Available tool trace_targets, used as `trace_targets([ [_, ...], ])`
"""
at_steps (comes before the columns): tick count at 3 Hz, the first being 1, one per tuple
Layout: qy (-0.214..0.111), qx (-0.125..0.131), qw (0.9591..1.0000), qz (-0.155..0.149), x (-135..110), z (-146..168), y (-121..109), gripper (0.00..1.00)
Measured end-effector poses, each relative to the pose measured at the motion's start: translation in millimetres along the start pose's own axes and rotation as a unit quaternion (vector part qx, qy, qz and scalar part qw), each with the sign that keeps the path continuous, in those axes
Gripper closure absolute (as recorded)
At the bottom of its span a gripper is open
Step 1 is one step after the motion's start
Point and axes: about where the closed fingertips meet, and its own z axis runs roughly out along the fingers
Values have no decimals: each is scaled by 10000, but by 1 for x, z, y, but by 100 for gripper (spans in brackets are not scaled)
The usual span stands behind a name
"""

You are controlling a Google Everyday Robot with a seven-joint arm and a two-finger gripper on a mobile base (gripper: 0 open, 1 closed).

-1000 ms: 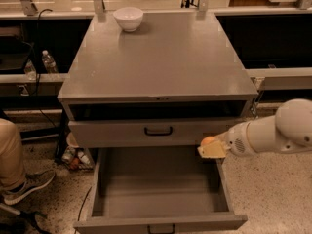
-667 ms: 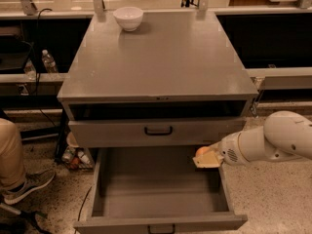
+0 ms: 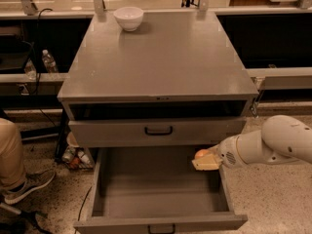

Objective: Place orange into middle drawer

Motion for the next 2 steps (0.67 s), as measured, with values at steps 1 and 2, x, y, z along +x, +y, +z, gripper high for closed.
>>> trace_targets([
  [1,-207,-273,9991,-251,14,35,-2,100],
  [2,-378,-479,9970,-467,24,60,-1,100],
])
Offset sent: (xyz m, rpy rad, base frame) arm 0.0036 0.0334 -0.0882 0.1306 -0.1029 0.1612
